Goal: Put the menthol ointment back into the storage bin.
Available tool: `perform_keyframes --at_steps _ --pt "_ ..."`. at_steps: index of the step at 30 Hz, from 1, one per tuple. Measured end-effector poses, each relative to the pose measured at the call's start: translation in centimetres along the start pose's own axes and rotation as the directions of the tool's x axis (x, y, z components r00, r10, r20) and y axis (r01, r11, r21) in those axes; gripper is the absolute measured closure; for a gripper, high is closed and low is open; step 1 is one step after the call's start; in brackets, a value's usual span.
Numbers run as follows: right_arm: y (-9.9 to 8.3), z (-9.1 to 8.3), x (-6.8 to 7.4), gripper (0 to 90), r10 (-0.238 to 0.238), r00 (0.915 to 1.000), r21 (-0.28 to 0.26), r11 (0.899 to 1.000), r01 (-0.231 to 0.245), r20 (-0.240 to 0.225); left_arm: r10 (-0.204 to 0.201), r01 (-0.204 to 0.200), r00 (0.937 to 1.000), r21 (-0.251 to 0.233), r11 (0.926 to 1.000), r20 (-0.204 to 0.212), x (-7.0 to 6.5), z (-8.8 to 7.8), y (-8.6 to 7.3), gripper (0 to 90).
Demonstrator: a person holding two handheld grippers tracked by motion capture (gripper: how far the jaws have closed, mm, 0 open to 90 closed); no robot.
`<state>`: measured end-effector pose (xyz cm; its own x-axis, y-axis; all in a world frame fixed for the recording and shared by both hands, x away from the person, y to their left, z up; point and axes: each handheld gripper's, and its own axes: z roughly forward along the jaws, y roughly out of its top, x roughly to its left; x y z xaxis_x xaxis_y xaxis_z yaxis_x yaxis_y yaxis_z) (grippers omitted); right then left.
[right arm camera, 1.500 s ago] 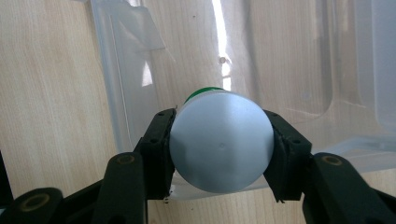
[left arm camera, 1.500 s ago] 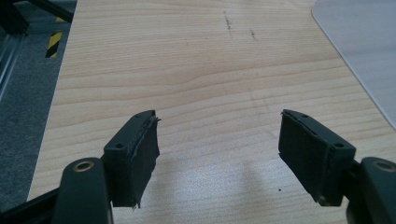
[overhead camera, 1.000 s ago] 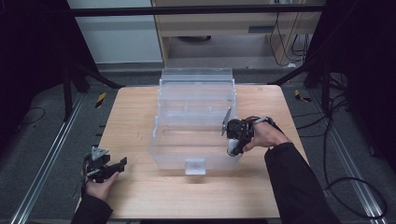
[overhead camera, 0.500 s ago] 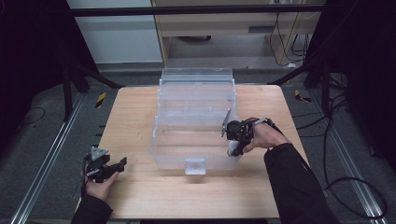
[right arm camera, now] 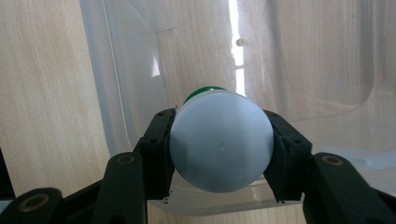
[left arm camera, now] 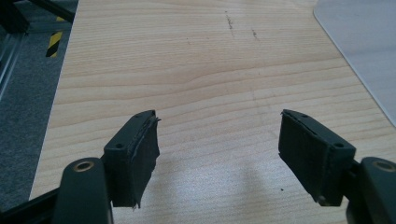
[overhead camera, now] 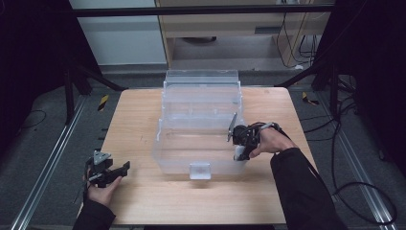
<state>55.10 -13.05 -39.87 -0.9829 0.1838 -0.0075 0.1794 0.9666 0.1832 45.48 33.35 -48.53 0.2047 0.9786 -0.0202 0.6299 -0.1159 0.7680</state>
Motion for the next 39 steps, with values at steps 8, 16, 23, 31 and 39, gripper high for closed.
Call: perform_keyframes --at_steps 8,16,23,31,39 --pt "-0.1 -0.5 0.0 50.7 0.010 0.9999 -0.019 1.000 -0.010 0.000 0.000 0.000 1.0000 -0.001 1.0000 0.000 0.0 0.0 0.0 28.0" --pt "-0.2 -1.0 0.1 50.6 0.022 0.9997 -0.032 0.999 -0.021 0.011 -0.003 0.003 1.0000 -0.003 1.0000 -0.001 0.0 0.0 0.0 28.0" --pt "-0.7 -2.9 0.4 47.9 0.055 0.9972 -0.095 0.994 -0.050 0.050 -0.003 0.003 1.0000 -0.003 1.0000 -0.001 0.0 -0.1 0.0 28.0" --pt "-3.0 -5.9 1.9 27.2 0.173 0.9739 -0.234 0.963 -0.136 0.146 -0.004 0.004 1.0000 -0.002 1.0000 -0.001 0.1 -0.1 0.0 27.9" --pt "-5.8 -5.8 3.1 19.3 0.296 0.9382 -0.345 0.912 -0.222 0.179 -0.004 0.004 1.0000 -0.002 1.0000 -0.003 0.1 -0.1 -0.1 27.9"
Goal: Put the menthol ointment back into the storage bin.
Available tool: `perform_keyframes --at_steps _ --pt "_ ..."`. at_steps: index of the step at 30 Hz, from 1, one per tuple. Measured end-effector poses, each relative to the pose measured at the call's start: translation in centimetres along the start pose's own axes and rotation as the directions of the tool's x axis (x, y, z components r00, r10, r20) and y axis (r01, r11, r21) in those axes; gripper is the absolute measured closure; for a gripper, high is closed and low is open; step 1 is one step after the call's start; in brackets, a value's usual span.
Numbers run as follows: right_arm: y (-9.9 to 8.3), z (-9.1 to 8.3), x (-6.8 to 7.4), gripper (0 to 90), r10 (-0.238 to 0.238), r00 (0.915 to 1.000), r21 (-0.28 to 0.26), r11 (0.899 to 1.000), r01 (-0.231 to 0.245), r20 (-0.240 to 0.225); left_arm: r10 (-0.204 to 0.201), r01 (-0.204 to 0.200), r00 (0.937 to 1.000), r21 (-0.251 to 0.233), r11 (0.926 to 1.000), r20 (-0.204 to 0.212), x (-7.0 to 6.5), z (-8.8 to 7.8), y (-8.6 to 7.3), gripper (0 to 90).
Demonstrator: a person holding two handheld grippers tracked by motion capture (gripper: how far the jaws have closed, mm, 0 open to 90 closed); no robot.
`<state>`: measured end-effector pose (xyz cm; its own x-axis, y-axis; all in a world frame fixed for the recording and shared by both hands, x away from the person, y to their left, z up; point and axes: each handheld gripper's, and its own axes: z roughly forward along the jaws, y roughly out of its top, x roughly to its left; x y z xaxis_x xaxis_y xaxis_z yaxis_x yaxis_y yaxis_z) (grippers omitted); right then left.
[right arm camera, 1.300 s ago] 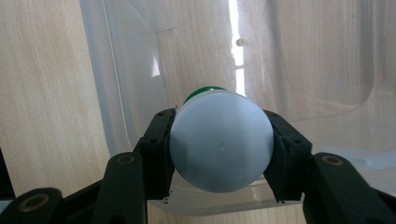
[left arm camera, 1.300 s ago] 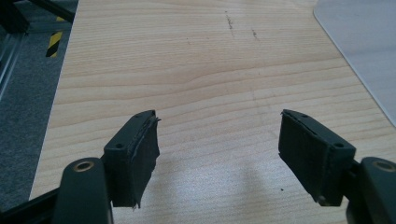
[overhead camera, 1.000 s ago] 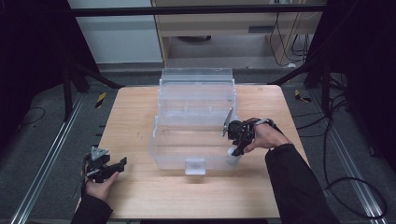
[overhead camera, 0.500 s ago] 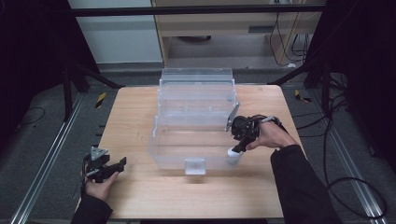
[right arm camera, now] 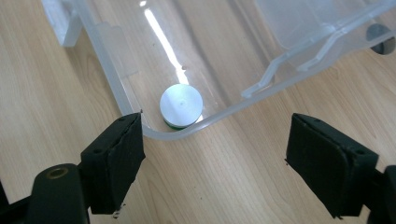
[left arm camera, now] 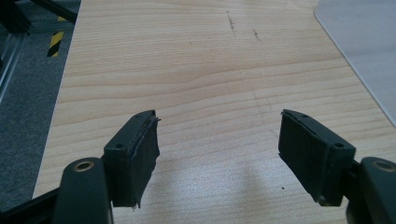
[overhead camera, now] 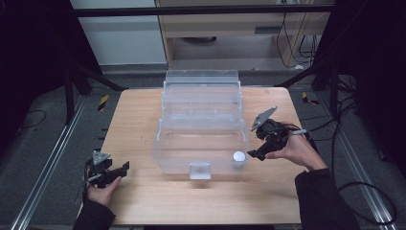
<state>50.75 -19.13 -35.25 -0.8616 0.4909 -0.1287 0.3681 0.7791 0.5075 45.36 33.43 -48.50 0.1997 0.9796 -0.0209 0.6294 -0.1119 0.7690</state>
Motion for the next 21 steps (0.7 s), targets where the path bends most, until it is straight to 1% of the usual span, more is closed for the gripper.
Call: perform_keyframes --at_steps 2,3,4,5,6,7,8,9,10,11,12,13,14,15,16,18,19,20,21 --pt "-1.0 0.0 0.2 18.3 0.051 0.9987 -0.043 0.998 -0.051 0.008 0.000 0.000 1.0000 0.001 1.0000 -0.001 0.0 0.0 0.0 27.9" --pt "-1.7 0.0 0.3 17.8 0.083 0.9963 -0.076 0.994 -0.081 0.023 -0.001 0.001 1.0000 0.002 1.0000 -0.001 0.0 0.0 0.0 28.0" --pt "-2.7 0.2 0.4 17.1 0.140 0.9892 -0.122 0.983 -0.134 0.042 0.001 -0.001 1.0000 0.003 1.0000 -0.001 -0.1 0.0 0.0 28.0" --pt "-2.7 0.2 0.4 17.1 0.140 0.9892 -0.122 0.983 -0.134 0.042 0.001 -0.001 1.0000 0.003 1.0000 -0.001 -0.1 0.0 0.0 27.9" --pt "-3.9 0.4 0.5 16.5 0.210 0.9753 -0.157 0.968 -0.197 0.069 0.004 -0.004 1.0000 0.003 1.0000 -0.001 -0.1 0.0 0.0 28.0" --pt "-3.9 0.4 0.5 16.5 0.210 0.9753 -0.157 0.968 -0.197 0.069 0.004 -0.004 1.0000 0.003 1.0000 0.000 -0.1 0.0 0.0 28.0" --pt "-5.1 0.7 0.5 16.2 0.268 0.9603 -0.195 0.948 -0.249 0.076 0.004 -0.004 1.0000 0.003 1.0000 -0.001 -0.1 0.0 0.0 28.0" --pt "-5.1 0.7 0.5 16.2 0.268 0.9603 -0.195 0.948 -0.249 0.076 0.004 -0.004 1.0000 0.003 1.0000 -0.001 -0.1 0.0 0.0 28.0" --pt "-6.2 0.9 0.5 15.7 0.322 0.9438 -0.226 0.927 -0.298 0.076 0.000 0.000 1.0000 0.004 1.0000 -0.001 -0.1 0.1 0.0 28.0" --pt "-6.2 0.9 0.5 15.7 0.322 0.9438 -0.226 0.927 -0.298 0.076 0.000 0.000 1.0000 0.004 1.0000 -0.001 -0.1 0.1 0.0 28.1" --pt "-7.2 1.3 0.6 14.7 0.359 0.9295 -0.238 0.913 -0.331 0.084 0.001 -0.001 1.0000 0.004 1.0000 0.000 -0.1 0.1 0.0 28.2" --pt "-7.2 1.3 0.6 14.7 0.359 0.9295 -0.238 0.913 -0.331 0.084 0.001 -0.001 1.0000 0.004 1.0000 0.000 -0.1 0.1 0.0 28.2" --pt "-8.1 1.7 0.7 13.2 0.380 0.9186 -0.249 0.905 -0.345 0.108 0.004 -0.004 1.0000 0.003 1.0000 0.001 -0.1 0.1 0.0 28.6" --pt "-8.1 1.7 0.7 13.2 0.380 0.9186 -0.249 0.905 -0.345 0.108 0.004 -0.004 1.0000 0.003 1.0000 0.001 -0.1 0.1 0.0 28.7" --pt "-9.0 2.2 0.9 11.4 0.412 0.9046 -0.271 0.888 -0.372 0.108 0.003 -0.003 1.0000 0.004 1.0000 0.001 -0.1 0.1 0.0 28.9" --pt "-9.8 2.6 1.0 10.6 0.427 0.8957 -0.286 0.879 -0.380 0.123 0.003 -0.003 1.0000 0.005 1.0000 0.001 -0.1 0.1 -0.1 29.3" --pt "-9.8 2.6 1.0 10.6 0.427 0.8957 -0.286 0.879 -0.380 0.123 0.003 -0.003 1.0000 0.006 1.0000 0.002 -0.1 0.1 -0.1 29.3" --pt "-10.6 2.9 1.0 9.0 0.454 0.8789 -0.305 0.866 -0.396 0.148 0.006 -0.006 1.0000 0.006 1.0000 0.003 -0.1 0.1 -0.1 29.9" --pt "-10.6 2.9 1.0 9.0 0.454 0.8789 -0.305 0.866 -0.396 0.148 0.007 -0.007 1.0000 0.006 1.0000 0.004 -0.1 0.1 -0.1 29.9"
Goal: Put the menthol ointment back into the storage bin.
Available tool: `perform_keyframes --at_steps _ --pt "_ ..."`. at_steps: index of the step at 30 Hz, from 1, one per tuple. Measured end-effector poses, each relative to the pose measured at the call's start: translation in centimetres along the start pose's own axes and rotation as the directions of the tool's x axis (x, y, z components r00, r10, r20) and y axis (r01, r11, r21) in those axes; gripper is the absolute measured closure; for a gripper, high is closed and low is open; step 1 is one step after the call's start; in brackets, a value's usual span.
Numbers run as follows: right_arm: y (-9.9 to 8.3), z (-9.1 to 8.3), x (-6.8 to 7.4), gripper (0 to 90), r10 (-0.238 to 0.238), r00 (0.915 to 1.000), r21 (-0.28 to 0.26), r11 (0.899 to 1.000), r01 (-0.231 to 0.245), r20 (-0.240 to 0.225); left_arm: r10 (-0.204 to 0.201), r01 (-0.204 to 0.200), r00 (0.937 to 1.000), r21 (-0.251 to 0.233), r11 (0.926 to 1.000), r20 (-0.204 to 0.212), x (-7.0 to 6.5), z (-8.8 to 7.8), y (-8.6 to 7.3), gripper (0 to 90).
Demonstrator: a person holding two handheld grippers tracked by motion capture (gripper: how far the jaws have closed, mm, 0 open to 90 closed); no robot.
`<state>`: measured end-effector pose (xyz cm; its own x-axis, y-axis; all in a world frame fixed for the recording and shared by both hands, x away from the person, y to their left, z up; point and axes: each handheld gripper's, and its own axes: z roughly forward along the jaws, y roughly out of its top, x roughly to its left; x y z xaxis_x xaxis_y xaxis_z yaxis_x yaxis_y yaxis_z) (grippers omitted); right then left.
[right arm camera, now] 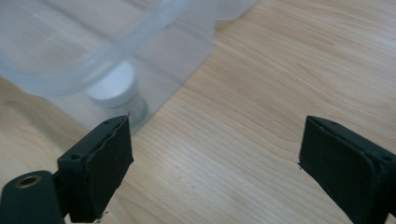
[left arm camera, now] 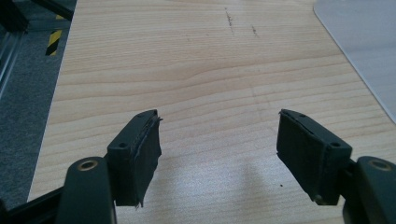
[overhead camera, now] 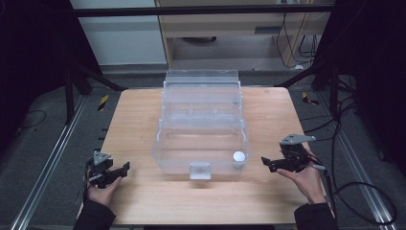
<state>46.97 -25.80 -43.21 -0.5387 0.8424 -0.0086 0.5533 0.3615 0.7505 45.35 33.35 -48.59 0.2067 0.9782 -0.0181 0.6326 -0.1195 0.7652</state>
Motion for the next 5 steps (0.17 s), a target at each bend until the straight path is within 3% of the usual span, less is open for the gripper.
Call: perform_keyframes --at_steps 1,5 --pt "-0.9 0.1 -0.3 9.4 0.024 0.9996 -0.025 0.999 -0.024 0.016 0.000 0.000 1.0000 0.000 1.0000 0.001 0.0 0.0 0.0 30.9" --pt "-2.1 0.3 -0.8 9.0 0.033 0.9989 -0.017 0.999 -0.032 0.034 0.002 -0.002 1.0000 0.001 1.0000 0.008 -0.1 0.0 0.0 32.1"
